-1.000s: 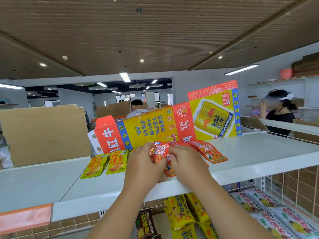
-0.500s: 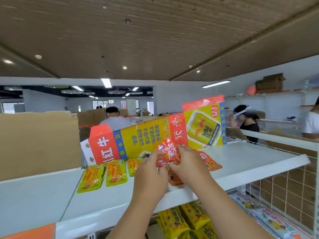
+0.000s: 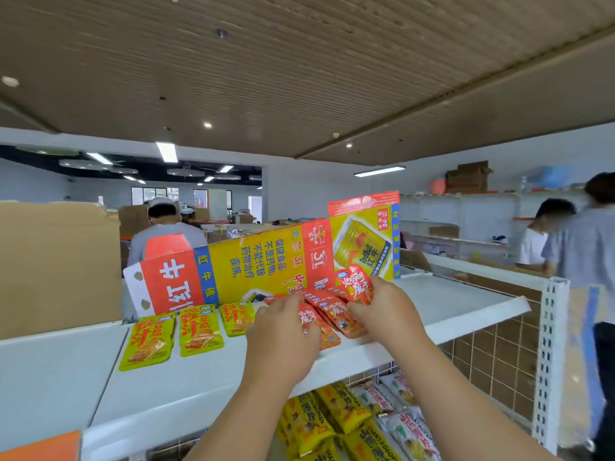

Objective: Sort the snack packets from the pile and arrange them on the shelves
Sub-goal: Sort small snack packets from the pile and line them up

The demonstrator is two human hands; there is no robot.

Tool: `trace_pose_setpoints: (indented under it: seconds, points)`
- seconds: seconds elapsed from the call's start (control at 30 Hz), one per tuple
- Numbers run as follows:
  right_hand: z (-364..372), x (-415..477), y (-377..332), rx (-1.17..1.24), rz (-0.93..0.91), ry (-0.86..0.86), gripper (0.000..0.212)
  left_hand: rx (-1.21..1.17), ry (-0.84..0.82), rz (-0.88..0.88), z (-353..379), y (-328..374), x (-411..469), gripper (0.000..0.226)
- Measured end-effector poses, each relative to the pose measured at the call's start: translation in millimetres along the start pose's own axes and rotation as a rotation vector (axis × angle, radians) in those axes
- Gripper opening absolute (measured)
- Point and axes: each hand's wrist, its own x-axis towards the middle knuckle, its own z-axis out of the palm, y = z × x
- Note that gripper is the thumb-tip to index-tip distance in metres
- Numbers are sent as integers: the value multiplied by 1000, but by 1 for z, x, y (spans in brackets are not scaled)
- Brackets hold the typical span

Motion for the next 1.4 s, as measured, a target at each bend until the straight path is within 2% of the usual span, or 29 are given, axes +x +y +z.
trace_pose_setpoints:
  seconds: [0.23, 0.43, 0.63, 0.77, 1.2, 1.4]
  points:
    - [2, 36, 47, -128, 98, -62, 45, 246, -87, -119, 5, 3, 3, 65]
    - [18, 66, 73, -195, -2, -176, 51, 171, -98, -258, 8, -2, 11, 67]
    - [31, 83, 94, -142, -82, -246, 47, 192, -54, -346, 7, 6, 8, 66]
    - [40, 86, 100, -148, -117, -238, 52, 196, -48, -392, 8, 16, 8, 62]
    - [43, 88, 99, -188, -145, -273, 53, 175, -99, -496, 6, 25, 7, 52]
    - [39, 86, 101, -159, -121, -316, 46, 202, -78, -503, 8, 24, 6, 47]
